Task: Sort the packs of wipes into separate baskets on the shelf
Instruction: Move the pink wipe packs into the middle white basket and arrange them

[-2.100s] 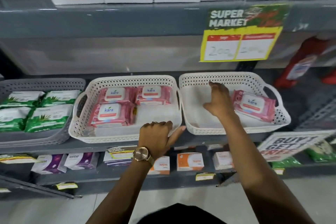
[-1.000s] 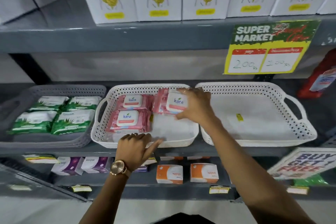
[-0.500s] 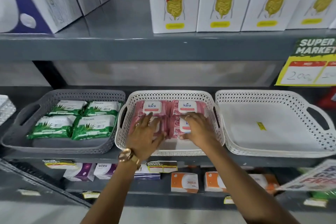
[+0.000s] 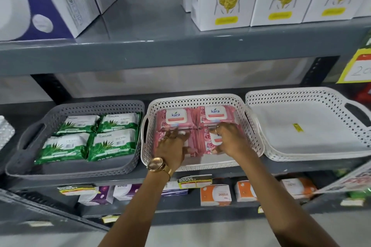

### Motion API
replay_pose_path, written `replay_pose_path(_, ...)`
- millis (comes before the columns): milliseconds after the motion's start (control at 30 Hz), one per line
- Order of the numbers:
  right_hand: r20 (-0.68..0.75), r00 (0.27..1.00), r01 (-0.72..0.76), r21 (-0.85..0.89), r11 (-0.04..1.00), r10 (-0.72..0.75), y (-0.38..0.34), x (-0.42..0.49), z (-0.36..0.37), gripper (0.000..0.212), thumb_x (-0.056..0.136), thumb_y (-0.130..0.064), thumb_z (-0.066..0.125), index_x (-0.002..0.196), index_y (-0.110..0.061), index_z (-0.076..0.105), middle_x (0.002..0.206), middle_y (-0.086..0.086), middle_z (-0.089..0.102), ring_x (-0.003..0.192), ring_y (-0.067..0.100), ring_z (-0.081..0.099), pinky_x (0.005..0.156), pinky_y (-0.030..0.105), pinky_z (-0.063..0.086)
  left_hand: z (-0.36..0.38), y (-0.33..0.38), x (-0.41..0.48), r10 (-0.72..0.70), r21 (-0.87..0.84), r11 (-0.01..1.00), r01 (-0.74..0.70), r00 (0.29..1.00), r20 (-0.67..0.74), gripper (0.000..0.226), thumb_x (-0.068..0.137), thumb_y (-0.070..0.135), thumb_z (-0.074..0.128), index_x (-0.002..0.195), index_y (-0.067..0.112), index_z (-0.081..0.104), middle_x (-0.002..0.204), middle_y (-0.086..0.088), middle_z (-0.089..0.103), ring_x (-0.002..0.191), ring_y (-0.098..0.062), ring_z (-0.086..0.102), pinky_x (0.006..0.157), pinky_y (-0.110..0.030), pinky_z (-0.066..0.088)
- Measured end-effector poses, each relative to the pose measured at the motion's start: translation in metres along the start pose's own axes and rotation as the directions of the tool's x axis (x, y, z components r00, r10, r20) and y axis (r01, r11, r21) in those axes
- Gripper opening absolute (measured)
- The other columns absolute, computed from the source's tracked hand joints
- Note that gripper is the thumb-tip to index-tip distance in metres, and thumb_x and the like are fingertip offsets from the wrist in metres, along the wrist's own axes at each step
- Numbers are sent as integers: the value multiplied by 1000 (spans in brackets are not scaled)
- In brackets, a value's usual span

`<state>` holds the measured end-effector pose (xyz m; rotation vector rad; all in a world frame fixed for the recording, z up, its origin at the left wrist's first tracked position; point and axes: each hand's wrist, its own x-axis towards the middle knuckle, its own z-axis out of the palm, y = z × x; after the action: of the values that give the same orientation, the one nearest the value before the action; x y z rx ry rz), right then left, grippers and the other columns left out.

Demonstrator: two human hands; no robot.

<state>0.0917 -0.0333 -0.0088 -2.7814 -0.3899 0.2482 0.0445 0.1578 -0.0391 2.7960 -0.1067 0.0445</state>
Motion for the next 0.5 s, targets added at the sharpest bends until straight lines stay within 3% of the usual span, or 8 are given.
replay_pose_path(100,-32,999,29,-43,999,-30,1,-3,3,73,69,-24,83,135,-21,52,140,-1,53,129,22,45,108,34,33,-2,0,2,16,14,1000,-16,1000,-11,48,95,25,57,139,36,41,147,5,43,112,-14,59,94,-34,48)
replay_pose_path(167,7,999,52,-43,998,-52,6,-3,3,74,71,-30,81,137,-23,48,144,-2,49,133,22,40,111,36,29,-4,-1,3,24,30,999,-25,999,38,49,96,30,55,141,36,37,150,2,37,119,-19,55,100,-39,47)
replay_pose_path(267,-27,994,111,30,993,-110,12,3,2,68,80,-49,65,139,-22,45,150,2,41,139,22,34,117,45,28,-9,-5,11,21,115,993,-31,996,88,59,95,54,38,148,34,21,159,-1,19,142,-29,26,116,-57,20)
replay_pose_path(367,-187,977,120,91,989,-101,8,28,0,67,92,-57,39,145,-18,34,156,7,29,146,27,21,117,52,27,-14,-4,34,-45,75,996,45,999,3,67,91,58,15,151,27,17,161,-2,6,148,-24,2,118,-50,-4)
replay_pose_path(500,-63,996,64,-91,994,-69,-3,64,12,72,96,-57,17,152,-15,3,162,9,-3,148,33,-7,121,53,0,1,-8,65,-123,124,985,120,992,19,63,99,49,18,152,19,-2,161,-10,-7,147,-26,-8,114,-44,-15)
